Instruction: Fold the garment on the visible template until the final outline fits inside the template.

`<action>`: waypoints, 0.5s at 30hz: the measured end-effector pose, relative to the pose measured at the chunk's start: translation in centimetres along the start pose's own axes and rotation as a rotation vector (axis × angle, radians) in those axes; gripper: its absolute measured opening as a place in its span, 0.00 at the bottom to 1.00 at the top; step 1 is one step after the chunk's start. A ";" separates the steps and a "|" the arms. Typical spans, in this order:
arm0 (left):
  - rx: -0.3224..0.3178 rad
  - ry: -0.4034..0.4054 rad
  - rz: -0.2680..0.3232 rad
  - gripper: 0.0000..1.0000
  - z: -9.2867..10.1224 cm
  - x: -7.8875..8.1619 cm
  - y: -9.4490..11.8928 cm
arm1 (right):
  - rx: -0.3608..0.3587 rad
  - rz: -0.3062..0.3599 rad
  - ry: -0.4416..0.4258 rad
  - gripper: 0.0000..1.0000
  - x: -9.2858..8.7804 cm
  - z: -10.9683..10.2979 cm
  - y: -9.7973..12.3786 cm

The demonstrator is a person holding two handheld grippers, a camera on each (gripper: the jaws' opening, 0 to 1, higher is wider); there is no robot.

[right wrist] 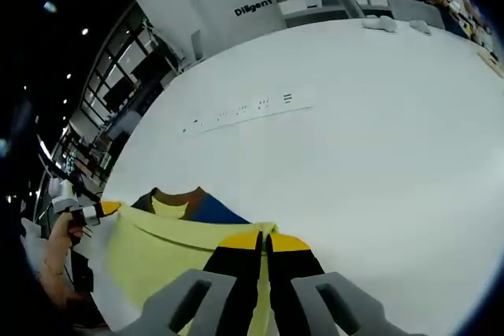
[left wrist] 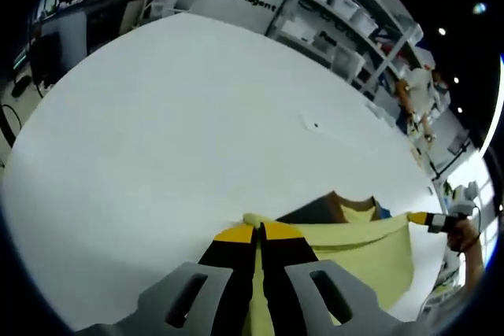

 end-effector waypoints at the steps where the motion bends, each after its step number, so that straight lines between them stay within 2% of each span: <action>1: 0.001 0.005 0.007 0.00 -0.1 -0.1 -0.1 | -0.002 0.001 0.001 0.00 -0.1 0.1 -0.2; 6: 0.001 -0.005 0.007 0.00 -0.3 -0.5 -0.4 | 0.004 0.002 -0.001 0.00 -0.8 0.3 -0.6; 11: -0.013 -0.039 0.006 0.00 -0.3 -0.5 -0.6 | 0.014 0.015 0.045 0.00 -1.1 0.2 -0.8; 13: -0.015 -0.066 0.011 0.00 -0.2 -0.4 -0.6 | 0.016 0.022 0.061 0.00 -1.2 0.1 -0.8; 15: -0.051 -0.135 0.019 0.00 0.3 -0.2 -0.6 | 0.014 0.034 0.077 0.00 -1.2 -0.2 -0.6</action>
Point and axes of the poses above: the point that each gripper's makers call its tool centre point, and the gripper's own axes: y roughly backward along the fingers, z roughly to its right, x roughly out of its top, the point moved 6 cm from there along y, roughly backward along the fingers, and after that the axes turned 12 degrees about y, right-handed, at the moved point
